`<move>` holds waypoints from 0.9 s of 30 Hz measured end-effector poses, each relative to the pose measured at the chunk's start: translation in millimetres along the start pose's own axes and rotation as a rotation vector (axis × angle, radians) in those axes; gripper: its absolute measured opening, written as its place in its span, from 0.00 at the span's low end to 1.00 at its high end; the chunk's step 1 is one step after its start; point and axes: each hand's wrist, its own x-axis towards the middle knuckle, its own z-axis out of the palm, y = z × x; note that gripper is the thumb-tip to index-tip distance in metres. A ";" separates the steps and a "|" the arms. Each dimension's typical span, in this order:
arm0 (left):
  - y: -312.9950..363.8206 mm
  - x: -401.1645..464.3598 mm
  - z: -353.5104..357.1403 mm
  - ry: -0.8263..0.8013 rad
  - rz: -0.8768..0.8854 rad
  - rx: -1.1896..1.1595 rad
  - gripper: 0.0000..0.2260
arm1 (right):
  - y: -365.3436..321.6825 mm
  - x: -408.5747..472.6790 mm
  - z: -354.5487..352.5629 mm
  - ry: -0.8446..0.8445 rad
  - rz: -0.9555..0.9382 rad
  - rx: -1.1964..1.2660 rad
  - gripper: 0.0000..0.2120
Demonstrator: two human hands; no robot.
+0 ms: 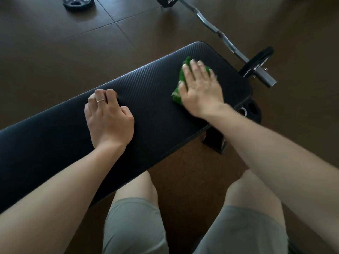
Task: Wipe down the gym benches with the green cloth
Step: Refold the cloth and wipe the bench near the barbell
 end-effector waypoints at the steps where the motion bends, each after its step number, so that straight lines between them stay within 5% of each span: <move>1: -0.7 0.0 0.0 0.000 -0.001 -0.003 0.13 | 18.7 14.0 -3.9 -0.009 0.078 -0.007 0.32; 6: -1.3 -0.6 -0.1 0.007 0.004 -0.004 0.14 | 14.0 18.8 -0.1 0.022 0.262 0.083 0.32; 14: 0.5 -1.6 -1.1 -0.016 0.005 0.005 0.15 | -31.4 -88.7 17.1 0.023 -0.030 0.132 0.31; 20: 2.0 -2.6 -3.1 -0.013 0.011 -0.028 0.13 | 60.2 -15.9 3.4 0.058 0.288 0.087 0.31; 23: 2.4 -1.9 -4.7 -0.008 0.009 -0.029 0.12 | 36.8 -16.0 4.9 0.108 0.380 0.138 0.31; 27: 1.8 -1.8 -3.6 -0.017 0.008 -0.016 0.13 | -20.8 -83.4 21.2 0.127 0.278 0.167 0.31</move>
